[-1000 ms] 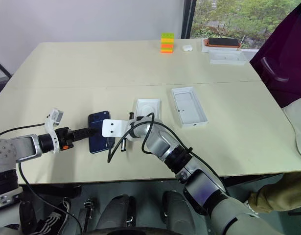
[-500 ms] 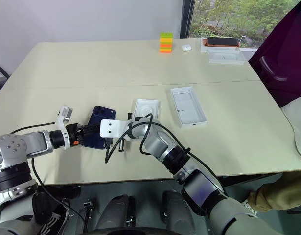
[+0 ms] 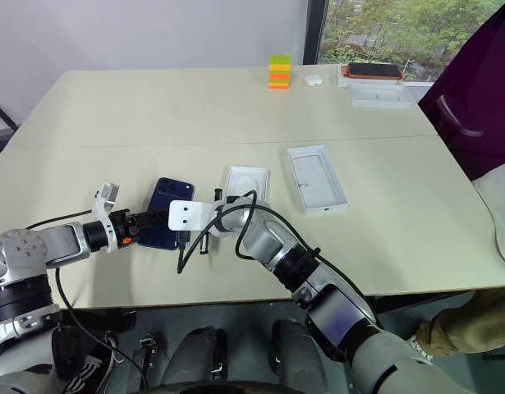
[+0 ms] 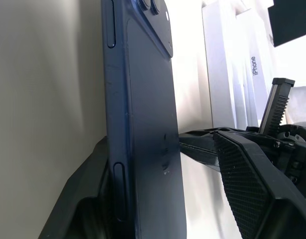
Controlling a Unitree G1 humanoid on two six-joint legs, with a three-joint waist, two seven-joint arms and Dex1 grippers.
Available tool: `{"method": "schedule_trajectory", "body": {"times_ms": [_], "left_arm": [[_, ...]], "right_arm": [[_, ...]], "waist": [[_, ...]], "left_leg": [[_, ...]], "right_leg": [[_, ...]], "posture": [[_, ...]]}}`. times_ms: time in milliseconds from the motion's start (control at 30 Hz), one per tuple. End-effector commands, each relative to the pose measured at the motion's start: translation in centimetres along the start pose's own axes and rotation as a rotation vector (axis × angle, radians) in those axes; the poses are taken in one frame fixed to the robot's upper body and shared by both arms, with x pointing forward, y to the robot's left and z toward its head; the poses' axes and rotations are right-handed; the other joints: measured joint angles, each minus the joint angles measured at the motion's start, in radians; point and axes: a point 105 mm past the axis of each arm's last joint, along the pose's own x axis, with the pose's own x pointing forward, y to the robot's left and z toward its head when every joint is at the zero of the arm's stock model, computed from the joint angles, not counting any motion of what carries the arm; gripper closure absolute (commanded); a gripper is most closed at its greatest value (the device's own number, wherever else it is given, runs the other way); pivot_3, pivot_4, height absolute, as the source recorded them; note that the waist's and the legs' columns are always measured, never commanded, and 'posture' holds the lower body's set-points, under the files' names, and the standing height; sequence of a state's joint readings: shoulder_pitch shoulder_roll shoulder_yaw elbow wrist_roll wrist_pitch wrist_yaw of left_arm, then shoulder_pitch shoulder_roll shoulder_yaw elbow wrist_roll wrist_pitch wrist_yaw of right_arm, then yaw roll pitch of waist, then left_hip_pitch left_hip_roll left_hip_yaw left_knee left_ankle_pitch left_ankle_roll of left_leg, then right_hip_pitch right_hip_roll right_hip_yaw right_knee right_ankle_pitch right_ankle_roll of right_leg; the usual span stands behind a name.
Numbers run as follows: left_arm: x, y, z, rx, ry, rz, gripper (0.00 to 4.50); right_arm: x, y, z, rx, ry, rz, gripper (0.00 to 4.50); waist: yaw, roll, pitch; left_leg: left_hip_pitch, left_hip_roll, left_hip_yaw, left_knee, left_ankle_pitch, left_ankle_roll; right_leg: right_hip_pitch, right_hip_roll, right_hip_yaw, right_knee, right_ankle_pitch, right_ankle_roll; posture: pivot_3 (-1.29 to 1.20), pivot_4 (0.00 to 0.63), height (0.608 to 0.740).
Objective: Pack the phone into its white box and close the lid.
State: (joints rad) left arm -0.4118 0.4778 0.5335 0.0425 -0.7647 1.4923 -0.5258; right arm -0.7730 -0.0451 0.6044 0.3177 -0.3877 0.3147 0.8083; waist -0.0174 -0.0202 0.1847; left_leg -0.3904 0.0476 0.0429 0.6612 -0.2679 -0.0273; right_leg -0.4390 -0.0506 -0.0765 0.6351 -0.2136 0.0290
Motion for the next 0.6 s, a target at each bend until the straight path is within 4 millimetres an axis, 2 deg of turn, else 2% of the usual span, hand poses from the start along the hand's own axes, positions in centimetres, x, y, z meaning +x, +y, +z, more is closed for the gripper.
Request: {"method": "schedule_trajectory", "body": {"times_ms": [33, 133, 233, 600], "left_arm": [[0.2, 1.01, -1.32, -0.041, 0.034, 0.02, 1.7], [0.29, 1.51, -1.46, -0.059, 0.031, 0.029, 2.52], [0.37, 1.57, -1.48, -0.056, 0.032, 0.027, 3.98], [0.35, 1.77, -2.17, -0.138, 0.02, -0.027, 3.98]], "right_arm": [[0.01, 0.36, 0.92, -0.019, -0.033, 0.006, 4.5], [-0.01, 0.36, 0.96, -0.019, -0.033, 0.002, 4.5], [-0.05, 0.36, 0.93, -0.02, -0.032, 0.001, 4.5], [-0.54, -0.26, 0.83, -0.023, -0.034, -0.016, 4.5]], "waist": [[0.0, 0.0, 0.0], [0.0, 0.0, 0.0], [0.002, -0.001, -0.001], [0.002, -0.001, -0.001]], "left_leg": [[0.0, 0.0, 0.0, 0.0, 0.0, 0.0], [0.0, 0.0, 0.0, 0.0, 0.0, 0.0], [0.0, 0.0, 0.0, 0.0, 0.0, 0.0], [0.0, 0.0, 0.0, -0.001, 0.0, 0.0]], "right_leg": [[0.0, 0.0, 0.0, 0.0, 0.0, 0.0], [0.0, 0.0, 0.0, 0.0, 0.0, 0.0], [0.0, 0.0, 0.0, -0.001, 0.0, 0.0], [0.001, -0.001, 0.0, -0.002, 0.0, 0.0]], "posture": [[0.0, 0.15, 0.74], [0.0, 0.15, 0.74], [0.0, 0.15, 0.74], [0.0, 0.15, 0.74]]}}
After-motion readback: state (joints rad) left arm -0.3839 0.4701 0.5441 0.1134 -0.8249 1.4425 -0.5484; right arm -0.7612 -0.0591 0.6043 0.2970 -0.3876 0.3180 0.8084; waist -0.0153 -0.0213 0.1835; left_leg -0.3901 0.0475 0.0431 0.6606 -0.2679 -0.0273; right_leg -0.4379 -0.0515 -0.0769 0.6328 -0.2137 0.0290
